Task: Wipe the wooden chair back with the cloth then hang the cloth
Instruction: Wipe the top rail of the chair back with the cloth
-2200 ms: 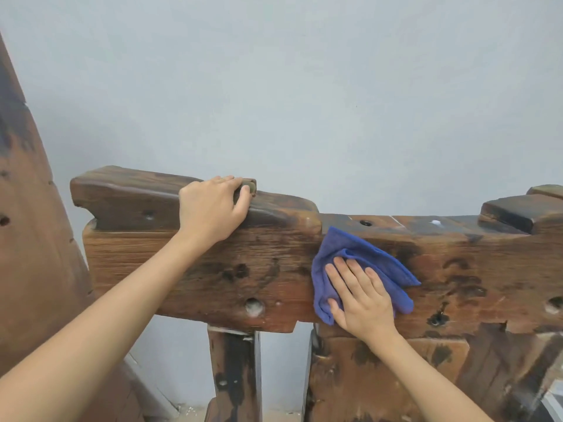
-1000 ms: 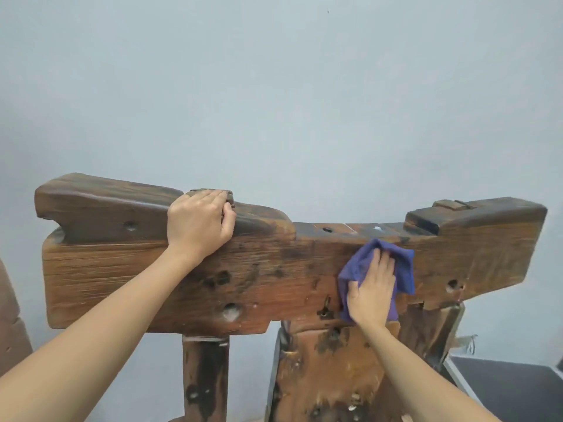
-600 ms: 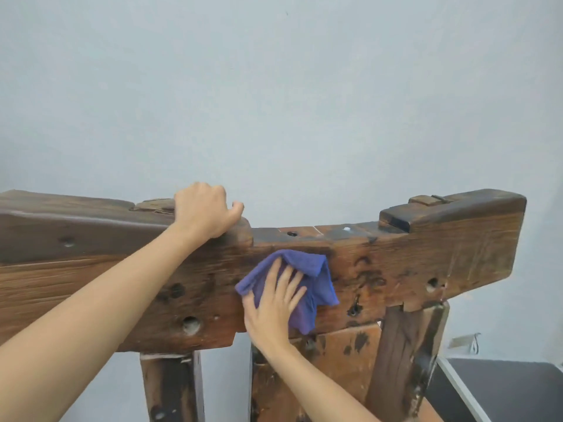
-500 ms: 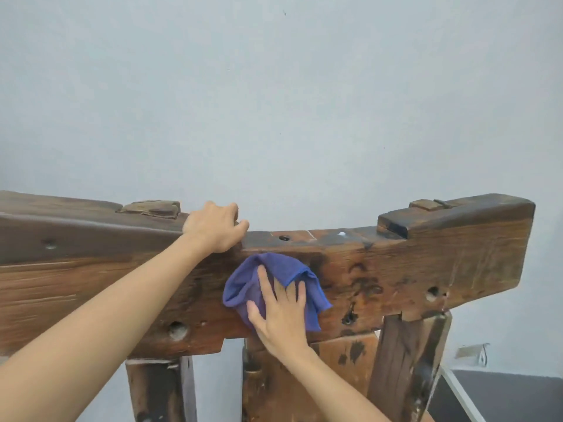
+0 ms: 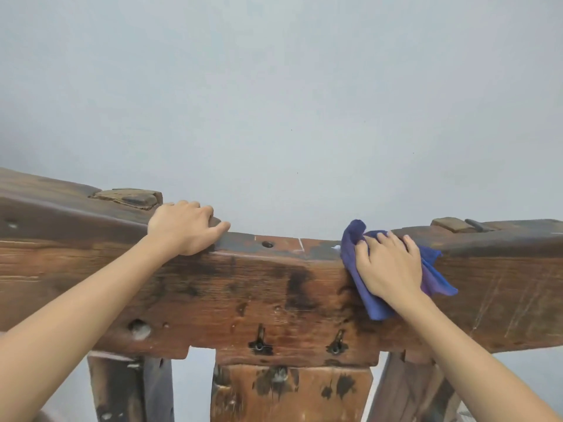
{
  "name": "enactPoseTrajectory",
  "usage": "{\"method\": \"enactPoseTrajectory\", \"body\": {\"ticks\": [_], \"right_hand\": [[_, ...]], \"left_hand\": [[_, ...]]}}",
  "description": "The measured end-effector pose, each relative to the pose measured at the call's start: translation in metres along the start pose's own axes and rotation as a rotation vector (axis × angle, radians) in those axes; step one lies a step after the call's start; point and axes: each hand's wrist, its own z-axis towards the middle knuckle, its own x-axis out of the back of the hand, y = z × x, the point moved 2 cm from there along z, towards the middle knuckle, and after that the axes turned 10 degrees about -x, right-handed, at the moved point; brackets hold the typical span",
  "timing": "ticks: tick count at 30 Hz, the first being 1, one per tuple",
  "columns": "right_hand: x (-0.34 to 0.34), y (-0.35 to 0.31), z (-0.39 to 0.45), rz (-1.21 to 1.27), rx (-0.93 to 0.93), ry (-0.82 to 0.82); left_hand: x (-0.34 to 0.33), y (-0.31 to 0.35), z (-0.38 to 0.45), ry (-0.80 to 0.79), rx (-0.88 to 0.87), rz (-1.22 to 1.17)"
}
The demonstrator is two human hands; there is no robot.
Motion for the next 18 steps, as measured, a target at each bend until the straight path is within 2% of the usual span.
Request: {"method": "enactPoseTrajectory", "body": {"ticks": [4, 8, 12, 16, 18], "right_hand": [[-0.002, -0.013, 0.036, -0.058, 0.024, -0.412], [-0.011, -0.04, 0.071, 0.053, 0.006, -0.824], [-0.024, -0.104, 0.067, 0.178, 0.129, -0.924], [-0.02, -0.215, 0.03, 0.199, 0.33, -0.877], [-0.015, -0.255, 0.018, 0.283, 0.365, -0.903]], "left_hand": [[0.002, 0.002, -0.001, 0.009, 0.008, -0.011], [0.004, 0.005, -0.002, 0.054, 0.01, -0.02], [0.003, 0.006, 0.0, 0.111, 0.021, -0.018], [0.001, 0.006, 0.001, 0.161, 0.021, -0.029], [0.001, 0.005, 0.003, 0.164, 0.018, -0.058]]}}
